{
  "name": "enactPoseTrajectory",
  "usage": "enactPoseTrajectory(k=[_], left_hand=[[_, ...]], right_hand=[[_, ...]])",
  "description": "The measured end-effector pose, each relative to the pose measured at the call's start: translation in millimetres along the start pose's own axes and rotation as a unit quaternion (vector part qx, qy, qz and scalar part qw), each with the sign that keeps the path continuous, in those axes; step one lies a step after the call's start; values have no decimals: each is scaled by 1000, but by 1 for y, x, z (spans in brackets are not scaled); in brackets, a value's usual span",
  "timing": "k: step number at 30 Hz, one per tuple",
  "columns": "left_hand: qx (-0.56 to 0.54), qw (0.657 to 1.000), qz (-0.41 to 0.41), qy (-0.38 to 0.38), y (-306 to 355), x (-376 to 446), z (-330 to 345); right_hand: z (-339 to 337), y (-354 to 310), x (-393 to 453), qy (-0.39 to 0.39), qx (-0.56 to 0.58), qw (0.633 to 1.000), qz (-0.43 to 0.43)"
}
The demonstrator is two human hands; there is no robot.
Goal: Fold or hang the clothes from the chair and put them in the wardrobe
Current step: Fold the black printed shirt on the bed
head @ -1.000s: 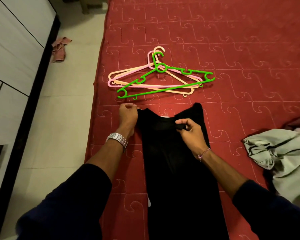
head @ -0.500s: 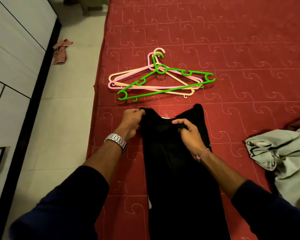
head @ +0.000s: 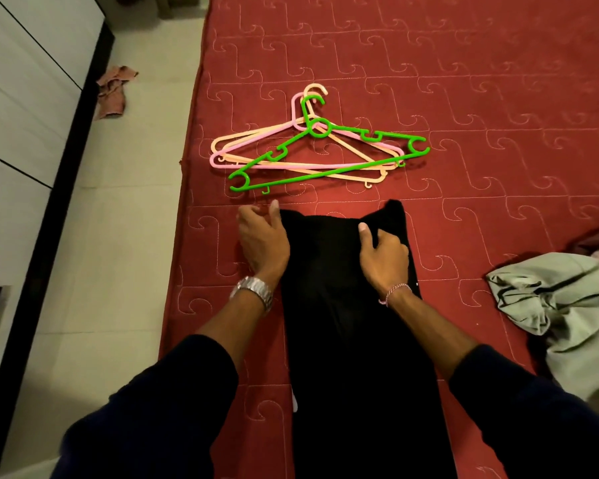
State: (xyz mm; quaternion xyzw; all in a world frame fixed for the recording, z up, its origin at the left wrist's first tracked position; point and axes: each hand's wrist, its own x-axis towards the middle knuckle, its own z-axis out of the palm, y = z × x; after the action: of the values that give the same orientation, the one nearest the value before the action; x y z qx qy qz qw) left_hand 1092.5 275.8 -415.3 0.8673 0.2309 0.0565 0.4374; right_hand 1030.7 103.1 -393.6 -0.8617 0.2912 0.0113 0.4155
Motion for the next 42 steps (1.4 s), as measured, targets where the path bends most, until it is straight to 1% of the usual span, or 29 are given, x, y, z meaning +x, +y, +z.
enactPoseTrajectory(k=[1,2,3,4,5,7,9,11,13,15,19,22,24,25,28,32,33,35,37,39,40,41,42], left_hand=[[61,994,93,24,-5,-12,-2],[123,972,196,33,-13,-25,-2],[173,942,287,23,-24,-38,-1],[205,915,349,-4,-34,-49,2],[217,902,371,-42,-41,-58,5],[221,903,352,-105,-51,-67,8],[228,902,334,-149,-53,-67,8],[232,896,330,-183,-55,-66,6],[240,892,326,-203,-57,-63,6],[244,889,324,-213,-57,-62,5],[205,887,345,-227,-57,-61,1],[221,881,350,-231,-55,-62,-1],[261,872,347,-225,-51,-61,1],[289,865,348,-219,-50,-59,2],[347,839,361,-210,-47,-46,-1],[349,815,389,-250,-46,-30,-4],[350,812,395,-249,-46,-29,-6],[355,809,413,-222,-47,-29,-10],[336,818,429,-184,-47,-34,-14],[256,851,435,-147,-44,-43,-14],[192,882,410,-132,-40,-48,-13],[120,917,358,-131,-35,-51,-14],[67,941,299,-141,-30,-53,-14]], right_hand=[[0,0,-1,-14,5,1000,-8],[0,-1,-3,-34,14,999,-13],[1,0,-6,-46,26,998,-17],[3,2,-10,-55,35,998,-21],[5,7,-12,-59,37,997,-31],[8,14,-17,-51,42,996,-53],[9,20,-19,-32,43,997,-62],[5,20,-18,-18,21,997,-75],[2,18,-15,-11,-25,996,-83],[-3,18,-9,-14,-76,994,-77],[-17,20,3,0,-189,981,-52],[-21,26,4,20,-279,956,-93],[-17,31,2,32,-324,937,-130],[-15,33,2,39,-331,933,-139],[-13,34,0,58,-306,939,-144],[-12,31,-6,55,-191,970,-138],[-12,28,-9,57,-166,975,-137],[-13,16,-17,73,-144,978,-130],[-11,2,-24,92,-150,975,-134],[-3,-11,-32,74,-156,974,-149],[3,-16,-36,43,-160,973,-158],[11,-17,-40,-5,-165,972,-167],[19,-15,-44,-58,-167,969,-173]])
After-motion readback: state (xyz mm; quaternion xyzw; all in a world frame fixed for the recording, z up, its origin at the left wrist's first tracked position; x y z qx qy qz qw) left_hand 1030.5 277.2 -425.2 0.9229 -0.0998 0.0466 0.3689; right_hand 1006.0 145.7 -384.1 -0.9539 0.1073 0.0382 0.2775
